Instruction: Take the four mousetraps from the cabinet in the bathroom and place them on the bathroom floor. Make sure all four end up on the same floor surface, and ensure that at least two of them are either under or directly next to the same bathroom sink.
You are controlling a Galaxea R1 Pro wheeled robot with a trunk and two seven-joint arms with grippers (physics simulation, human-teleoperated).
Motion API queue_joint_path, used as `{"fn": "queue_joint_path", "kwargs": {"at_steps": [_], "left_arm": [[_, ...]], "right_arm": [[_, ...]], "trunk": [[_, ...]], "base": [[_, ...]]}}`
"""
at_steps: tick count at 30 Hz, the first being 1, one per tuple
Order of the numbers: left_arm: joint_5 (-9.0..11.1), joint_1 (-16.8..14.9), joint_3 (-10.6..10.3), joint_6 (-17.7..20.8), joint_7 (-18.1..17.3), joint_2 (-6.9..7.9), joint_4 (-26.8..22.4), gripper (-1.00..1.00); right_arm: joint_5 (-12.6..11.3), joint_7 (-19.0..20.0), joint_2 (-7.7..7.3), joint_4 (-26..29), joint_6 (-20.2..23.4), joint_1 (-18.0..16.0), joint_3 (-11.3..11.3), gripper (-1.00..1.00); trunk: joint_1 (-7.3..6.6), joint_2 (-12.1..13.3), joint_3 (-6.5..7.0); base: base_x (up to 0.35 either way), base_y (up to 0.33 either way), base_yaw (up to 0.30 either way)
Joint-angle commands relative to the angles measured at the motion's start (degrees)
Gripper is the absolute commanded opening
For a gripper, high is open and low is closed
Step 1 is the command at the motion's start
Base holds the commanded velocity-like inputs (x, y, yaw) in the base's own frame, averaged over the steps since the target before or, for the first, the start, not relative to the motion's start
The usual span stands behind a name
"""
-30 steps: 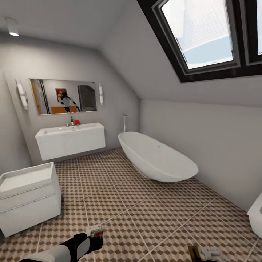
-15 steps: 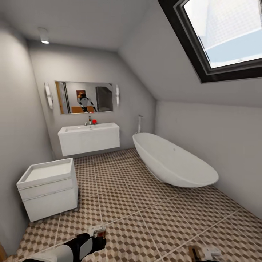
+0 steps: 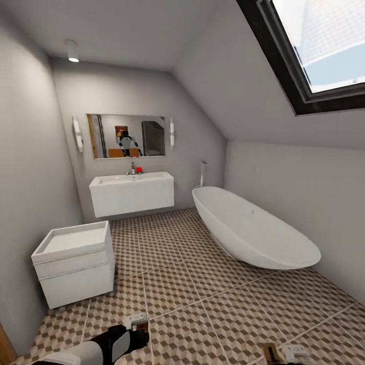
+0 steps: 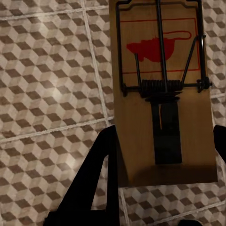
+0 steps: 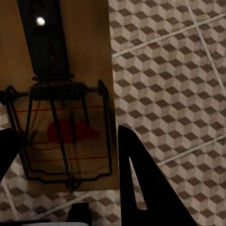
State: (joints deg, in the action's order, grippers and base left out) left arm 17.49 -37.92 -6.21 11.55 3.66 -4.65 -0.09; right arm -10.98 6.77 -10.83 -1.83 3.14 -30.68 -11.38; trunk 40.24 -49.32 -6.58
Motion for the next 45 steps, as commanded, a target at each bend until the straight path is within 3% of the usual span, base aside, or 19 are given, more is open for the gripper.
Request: {"fn": "queue_joint_path", "kwargs": {"at_steps": [1, 27, 45], "left_arm": [[0.52, -0.05, -0.48, 0.22, 0.28, -0.01, -0.03, -1.00], [0.53, -0.05, -0.47, 0.23, 0.29, 0.15, -0.04, -1.00], [0.53, -0.05, -0.51, 0.23, 0.29, 0.09, 0.00, -1.00]], "right_arm": [[-0.79, 0.25, 0.00, -0.12, 0.14, -0.08, -0.48, -1.00], [-0.86, 0.31, -0.05, -0.10, 0.07, -0.08, -0.48, -1.00], [-0.86, 0.27, 0.02, -0.10, -0.08, -0.08, -0.48, -1.00]], "trunk": [[0.04, -0.07, -0.09], [0.04, -0.07, -0.09], [0.04, -0.07, -0.05]], "base": [[0.314, 0.000, 0.003], [0.324, 0.000, 0.002], [0.324, 0.000, 0.196]]}}
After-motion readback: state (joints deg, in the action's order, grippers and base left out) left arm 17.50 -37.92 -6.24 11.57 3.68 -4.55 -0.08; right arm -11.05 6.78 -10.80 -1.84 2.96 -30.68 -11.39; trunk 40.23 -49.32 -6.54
